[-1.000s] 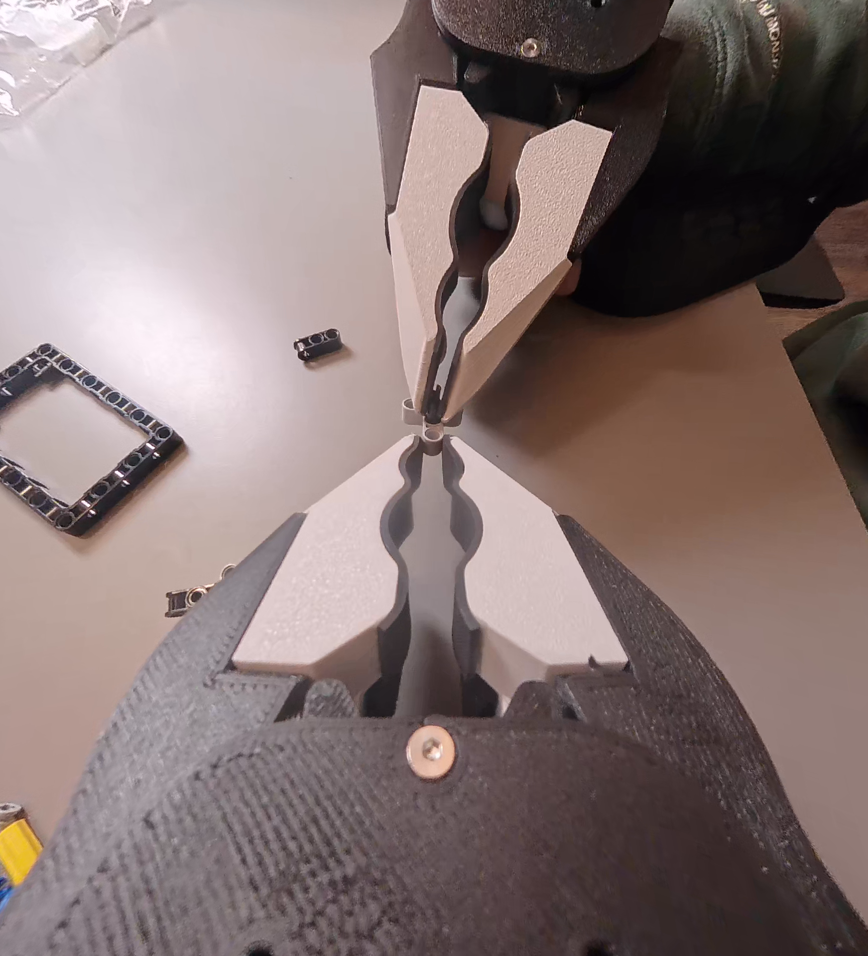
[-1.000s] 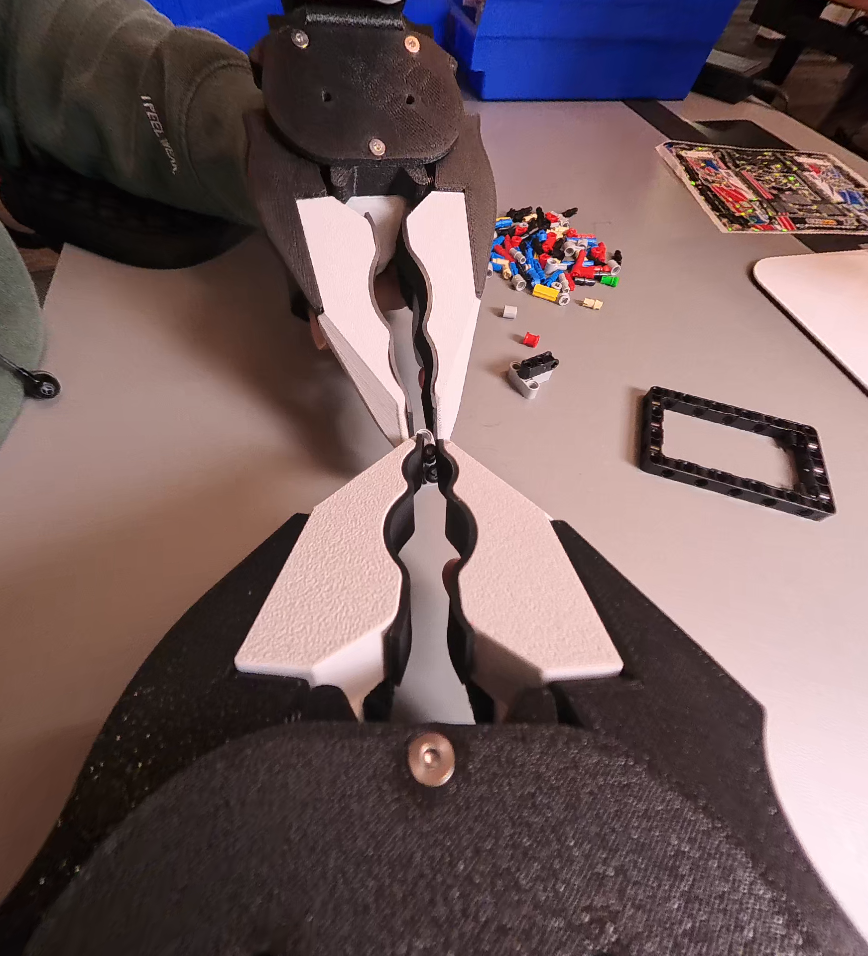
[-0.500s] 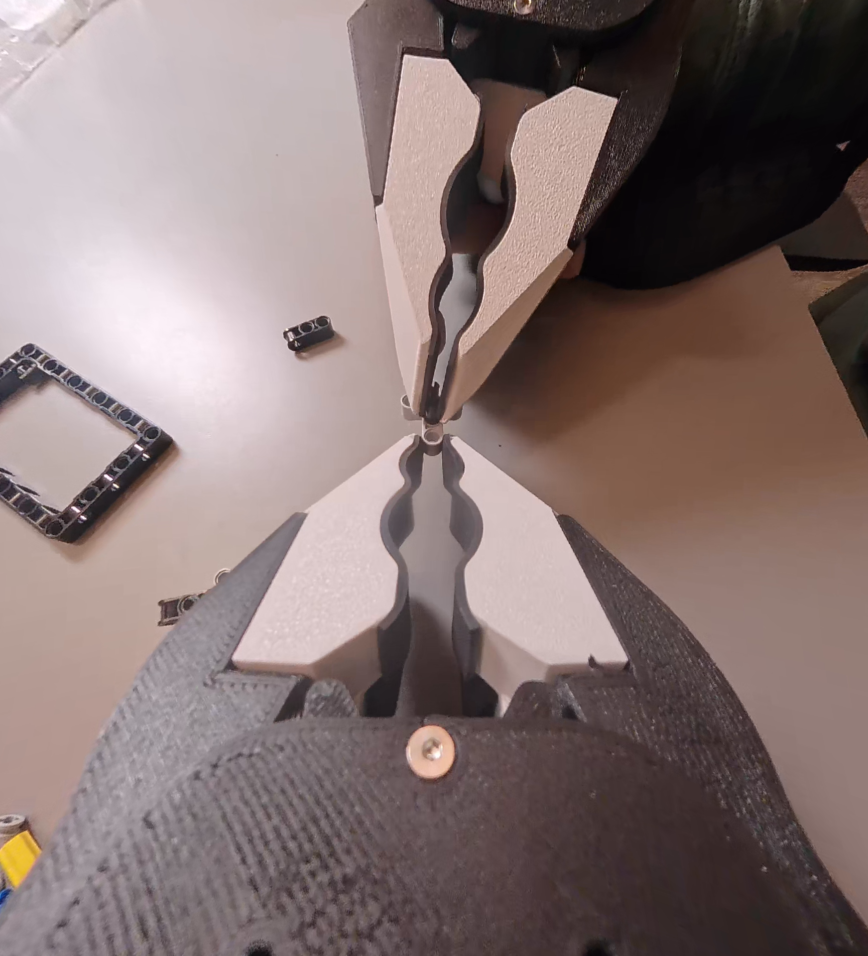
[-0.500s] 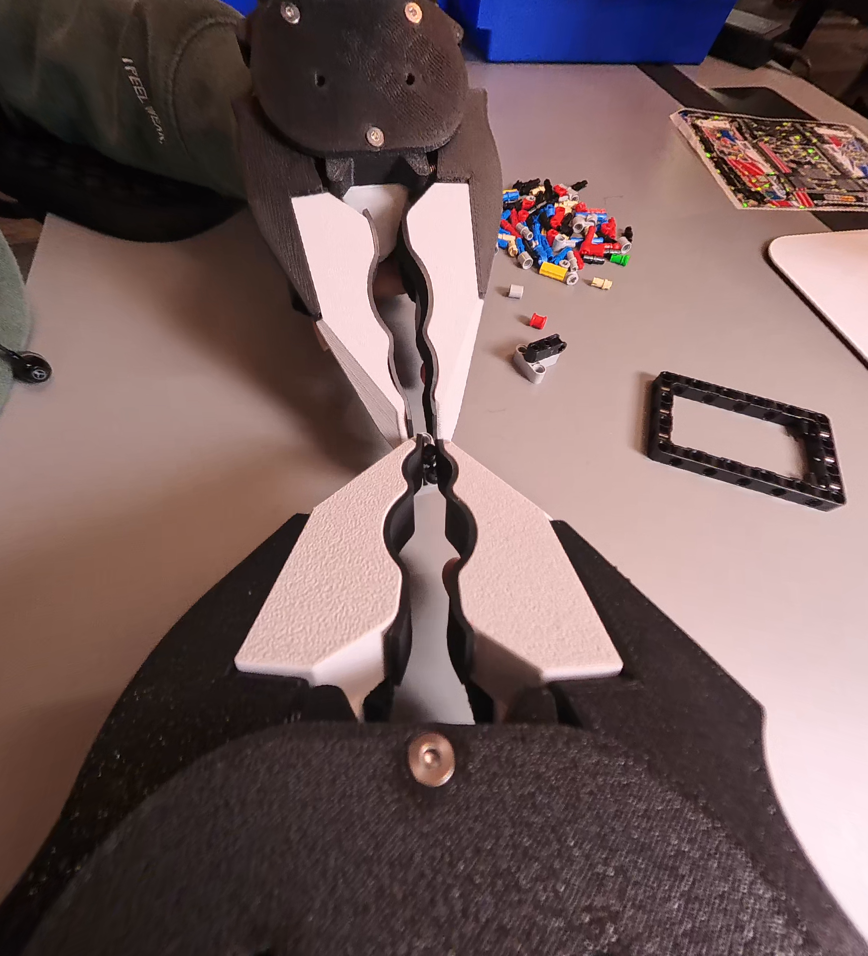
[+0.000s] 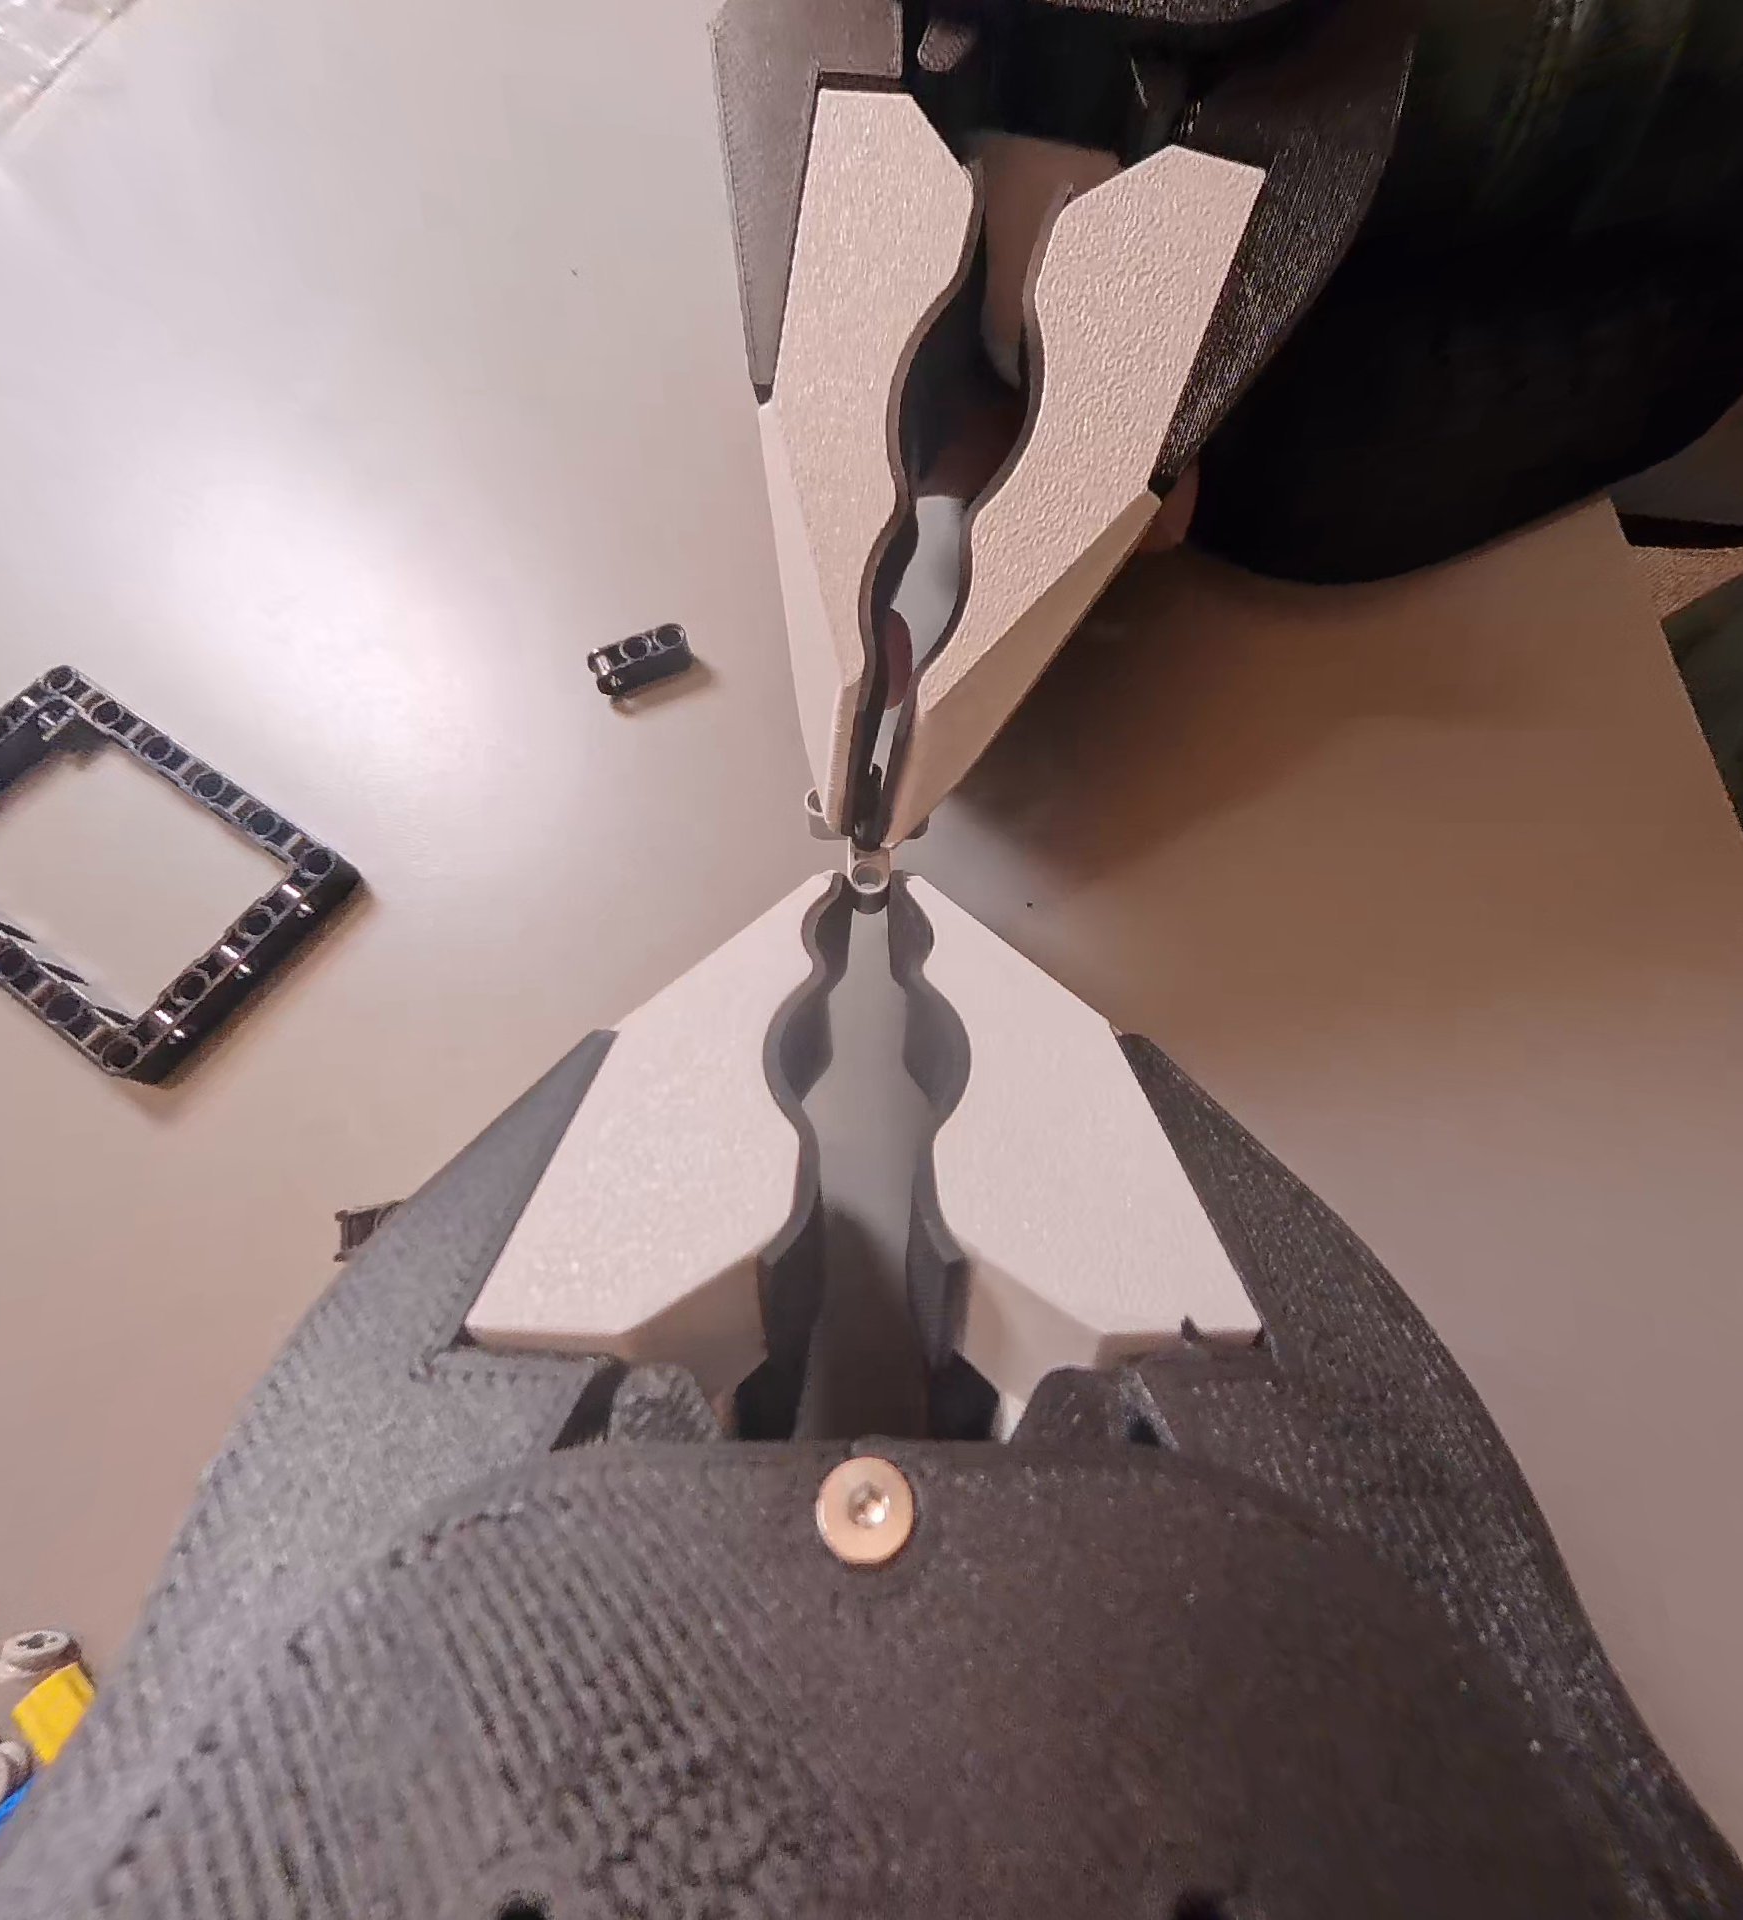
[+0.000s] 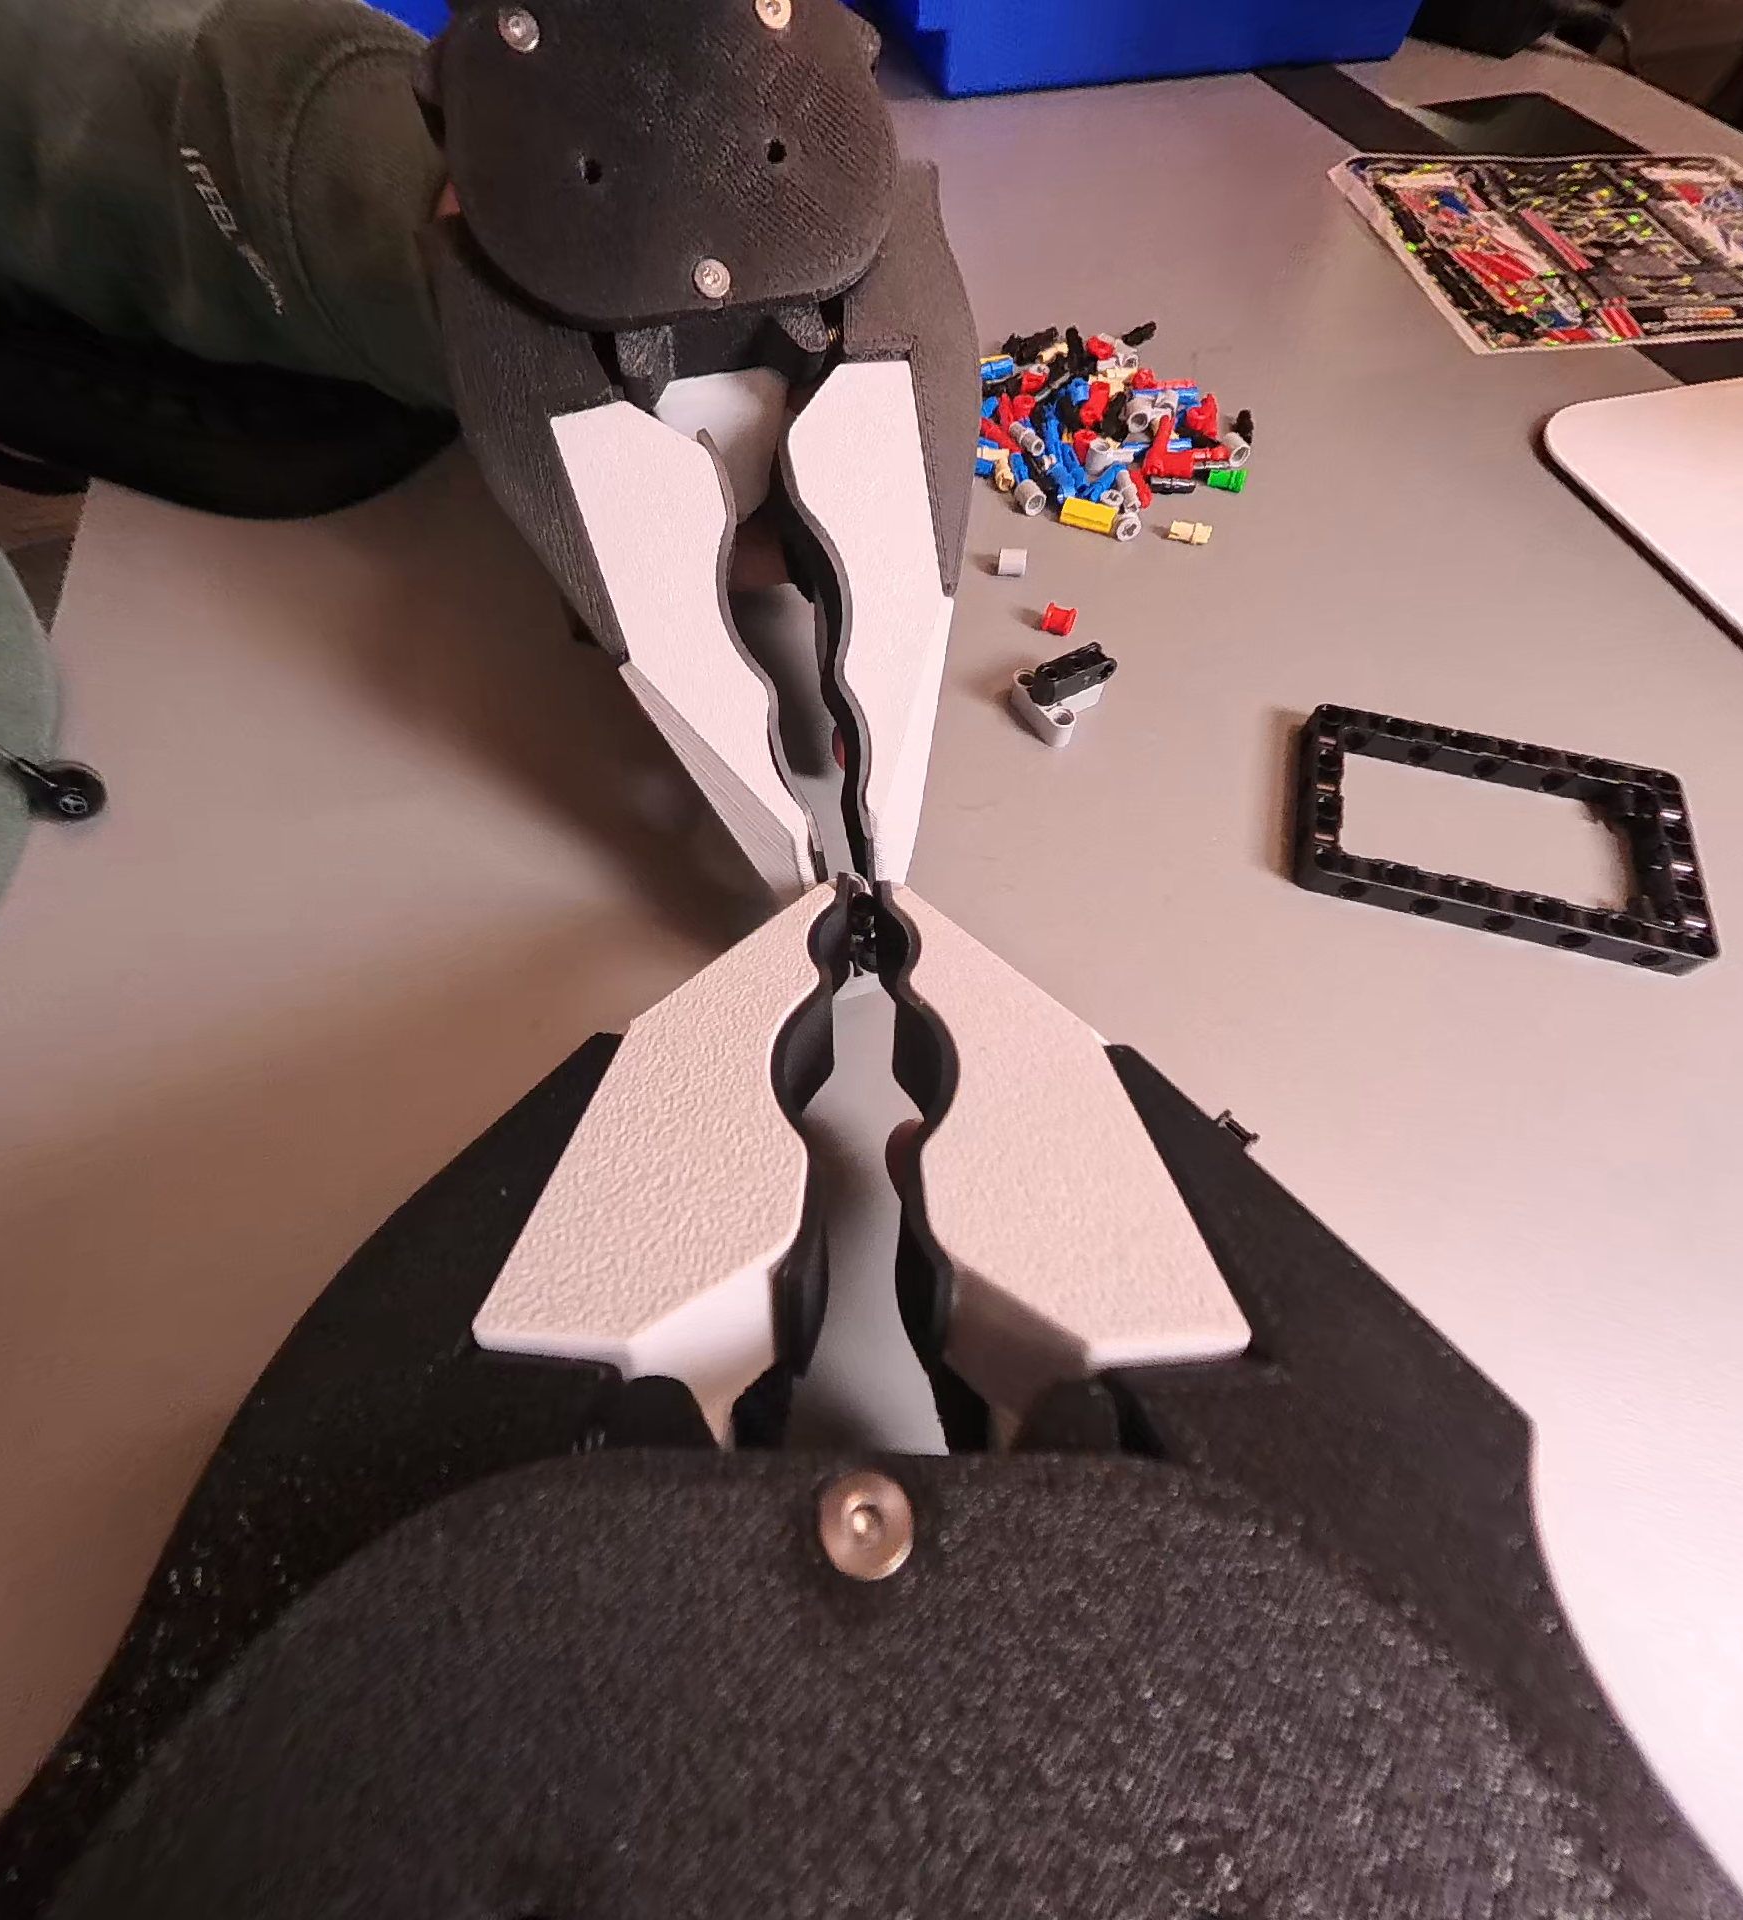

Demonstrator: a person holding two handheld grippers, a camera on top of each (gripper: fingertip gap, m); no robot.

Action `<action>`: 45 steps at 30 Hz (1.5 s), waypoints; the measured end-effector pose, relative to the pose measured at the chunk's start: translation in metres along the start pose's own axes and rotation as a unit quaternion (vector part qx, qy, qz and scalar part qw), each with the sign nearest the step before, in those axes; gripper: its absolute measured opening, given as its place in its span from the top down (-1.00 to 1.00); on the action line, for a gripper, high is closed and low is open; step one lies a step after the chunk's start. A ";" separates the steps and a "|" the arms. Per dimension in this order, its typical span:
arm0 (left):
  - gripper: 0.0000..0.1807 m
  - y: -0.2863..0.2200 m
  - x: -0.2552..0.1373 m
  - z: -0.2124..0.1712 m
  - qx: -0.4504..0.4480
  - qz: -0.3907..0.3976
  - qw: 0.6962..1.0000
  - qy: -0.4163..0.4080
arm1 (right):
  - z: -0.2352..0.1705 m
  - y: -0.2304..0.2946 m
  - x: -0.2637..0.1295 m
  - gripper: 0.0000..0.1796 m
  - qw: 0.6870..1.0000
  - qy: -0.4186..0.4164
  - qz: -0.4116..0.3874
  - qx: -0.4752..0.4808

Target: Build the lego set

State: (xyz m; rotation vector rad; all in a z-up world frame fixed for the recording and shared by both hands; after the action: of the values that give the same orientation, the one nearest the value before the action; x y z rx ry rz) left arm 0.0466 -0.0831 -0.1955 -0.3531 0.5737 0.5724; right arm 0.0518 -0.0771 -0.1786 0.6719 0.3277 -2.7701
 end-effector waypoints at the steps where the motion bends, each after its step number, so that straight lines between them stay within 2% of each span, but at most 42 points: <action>1: 0.93 0.000 0.000 0.000 0.002 0.002 1.000 0.001 | 0.000 0.000 0.000 0.99 1.000 -0.001 -0.001 0.001; 15: 0.93 0.002 0.002 0.000 -0.013 0.002 1.000 0.020 | 0.001 -0.003 0.000 0.99 0.998 -0.012 0.025 0.055; 23: 0.93 0.002 -0.003 0.009 -0.030 -0.013 0.999 0.001 | 0.010 -0.007 -0.005 1.00 0.994 -0.055 0.037 0.091; 31: 0.94 -0.004 -0.030 0.043 0.038 0.016 0.991 -0.125 | 0.036 -0.011 -0.030 0.98 0.986 -0.164 -0.015 -0.011; 35: 0.94 -0.005 -0.032 0.041 0.056 0.025 0.991 -0.119 | 0.031 -0.005 -0.028 0.90 0.988 -0.143 -0.014 -0.047; 45: 0.94 -0.009 -0.027 0.034 0.054 0.010 0.993 -0.101 | 0.025 -0.004 -0.024 0.93 0.991 -0.119 -0.011 -0.055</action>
State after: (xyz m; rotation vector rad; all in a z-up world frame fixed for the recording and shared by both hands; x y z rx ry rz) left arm 0.0470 -0.0851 -0.1511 -0.1850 0.4125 0.5858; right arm 0.0607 -0.0756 -0.1453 0.3099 0.4336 -2.7893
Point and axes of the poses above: each gripper's, where its closed fingertips meet, x out along the fingers, z out of its top, y = z × x across the jaws, the point moved 1 cm from there along -x, back along the fingers, and after that the axes turned 10 degrees about -x, right-handed, at the moved point
